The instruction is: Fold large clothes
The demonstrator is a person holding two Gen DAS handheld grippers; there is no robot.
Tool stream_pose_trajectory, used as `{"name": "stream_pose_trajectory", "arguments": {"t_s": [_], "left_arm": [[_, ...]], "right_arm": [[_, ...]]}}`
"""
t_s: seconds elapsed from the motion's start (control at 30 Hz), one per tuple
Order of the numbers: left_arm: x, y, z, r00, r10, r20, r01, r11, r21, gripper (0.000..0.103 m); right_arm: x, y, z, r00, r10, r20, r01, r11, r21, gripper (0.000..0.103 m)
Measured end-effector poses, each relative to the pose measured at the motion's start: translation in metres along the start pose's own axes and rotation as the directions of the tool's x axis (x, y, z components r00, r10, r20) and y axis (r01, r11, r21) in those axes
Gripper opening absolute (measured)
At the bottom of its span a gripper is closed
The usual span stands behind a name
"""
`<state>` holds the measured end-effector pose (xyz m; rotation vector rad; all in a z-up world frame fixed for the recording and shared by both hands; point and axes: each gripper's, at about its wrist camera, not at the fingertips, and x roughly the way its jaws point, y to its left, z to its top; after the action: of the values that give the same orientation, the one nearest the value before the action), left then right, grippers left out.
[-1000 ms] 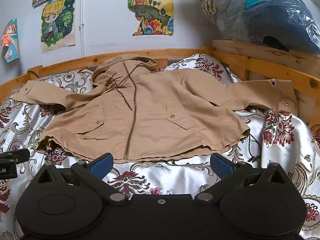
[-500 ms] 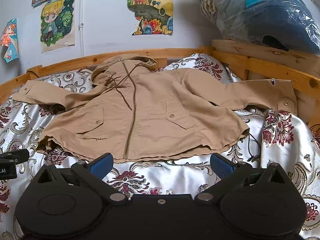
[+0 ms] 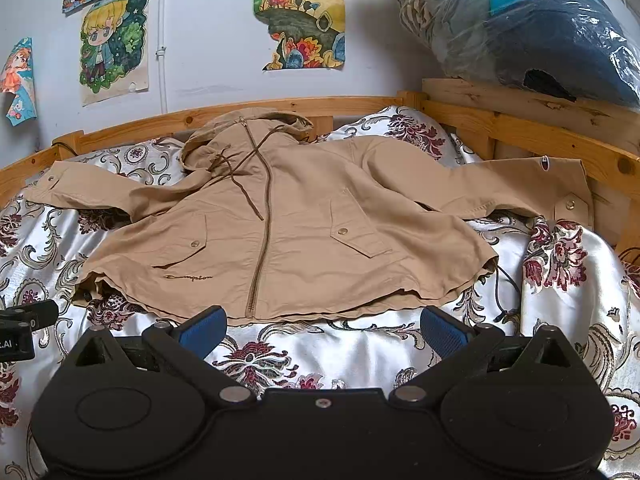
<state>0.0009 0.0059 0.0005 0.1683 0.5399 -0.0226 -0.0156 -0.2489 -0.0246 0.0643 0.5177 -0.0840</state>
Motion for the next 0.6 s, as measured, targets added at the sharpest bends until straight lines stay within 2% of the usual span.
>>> {"name": "stream_pose_trajectory", "arguments": {"t_s": [0.3, 0.37, 0.47, 0.6], "left_arm": [[0.002, 0.002, -0.005, 1.0, 0.008, -0.014, -0.008, 1.0, 0.01, 0.103], [0.007, 0.0, -0.008, 0.998, 0.039, -0.041, -0.038, 0.999, 0.027, 0.103], [0.02, -0.002, -0.017, 0.989, 0.116, -0.096, -0.105, 0.988, 0.114, 0.103], [0.035, 0.006, -0.022, 0.978, 0.174, -0.117, -0.149, 0.969, 0.197, 0.103]], "right_arm": [[0.0, -0.002, -0.001, 1.0, -0.003, -0.003, 0.003, 1.0, 0.005, 0.102], [0.001, -0.003, -0.002, 1.0, -0.009, -0.009, 0.009, 1.0, 0.008, 0.102], [0.004, -0.007, -0.005, 0.999, -0.037, -0.038, 0.038, 0.999, 0.01, 0.102], [0.01, -0.014, -0.007, 0.995, -0.047, -0.09, 0.051, 0.997, 0.052, 0.102]]}}
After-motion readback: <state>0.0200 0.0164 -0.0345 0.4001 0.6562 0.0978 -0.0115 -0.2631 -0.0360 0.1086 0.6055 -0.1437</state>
